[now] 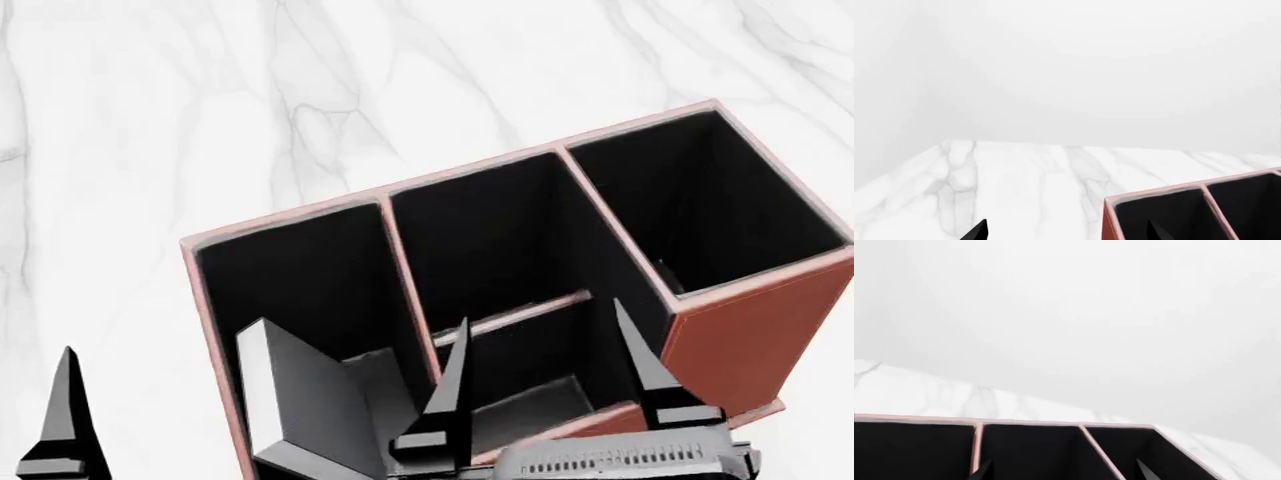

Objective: Pick up the book and place it in the left compartment of the caddy.

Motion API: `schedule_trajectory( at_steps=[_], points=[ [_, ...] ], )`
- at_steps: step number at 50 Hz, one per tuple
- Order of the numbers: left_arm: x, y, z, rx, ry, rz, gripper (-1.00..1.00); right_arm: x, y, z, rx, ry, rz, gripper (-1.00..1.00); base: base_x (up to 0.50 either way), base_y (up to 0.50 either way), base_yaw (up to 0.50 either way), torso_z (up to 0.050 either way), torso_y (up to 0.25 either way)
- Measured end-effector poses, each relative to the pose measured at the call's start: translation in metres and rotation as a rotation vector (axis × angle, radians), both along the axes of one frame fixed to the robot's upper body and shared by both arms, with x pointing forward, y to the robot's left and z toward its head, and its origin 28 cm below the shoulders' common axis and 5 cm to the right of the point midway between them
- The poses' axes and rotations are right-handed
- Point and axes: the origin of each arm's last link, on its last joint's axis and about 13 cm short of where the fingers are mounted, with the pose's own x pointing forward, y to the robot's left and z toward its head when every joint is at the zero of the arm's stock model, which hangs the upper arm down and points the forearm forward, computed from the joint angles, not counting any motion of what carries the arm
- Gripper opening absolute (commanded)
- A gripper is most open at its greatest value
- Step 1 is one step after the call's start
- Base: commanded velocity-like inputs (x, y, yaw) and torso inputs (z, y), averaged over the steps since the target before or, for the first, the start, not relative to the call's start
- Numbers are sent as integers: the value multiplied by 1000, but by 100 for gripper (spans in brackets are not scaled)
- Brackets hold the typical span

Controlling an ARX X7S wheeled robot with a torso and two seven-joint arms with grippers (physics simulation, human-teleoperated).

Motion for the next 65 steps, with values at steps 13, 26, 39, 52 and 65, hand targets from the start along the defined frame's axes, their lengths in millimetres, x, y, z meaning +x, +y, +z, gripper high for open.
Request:
schedule_trajectory(
  at_steps=[13, 26, 39, 52, 65],
  points=[
    [-1, 0, 2, 8, -5, -8, 100, -11, -5, -6, 34, -37, -40, 100, 0, 0, 0, 0, 0],
    [-2, -1, 3, 16, -6, -17, 100, -16, -7, -6, 51, -48, -46, 100, 0, 0, 0, 0, 0],
    [-3, 0, 4, 17, -11, -19, 100, -18, -8, -7, 59, -45, -52, 100, 0, 0, 0, 0, 0],
    [-4, 1, 7, 16, -19, -13, 100, -19, -11, -6, 71, -41, -67, 100, 0, 0, 0, 0, 0],
    [-5, 7, 11, 14, -33, 13, 100, -22, -18, 1, 94, -55, -111, 100, 0, 0, 0, 0, 0]
  ],
)
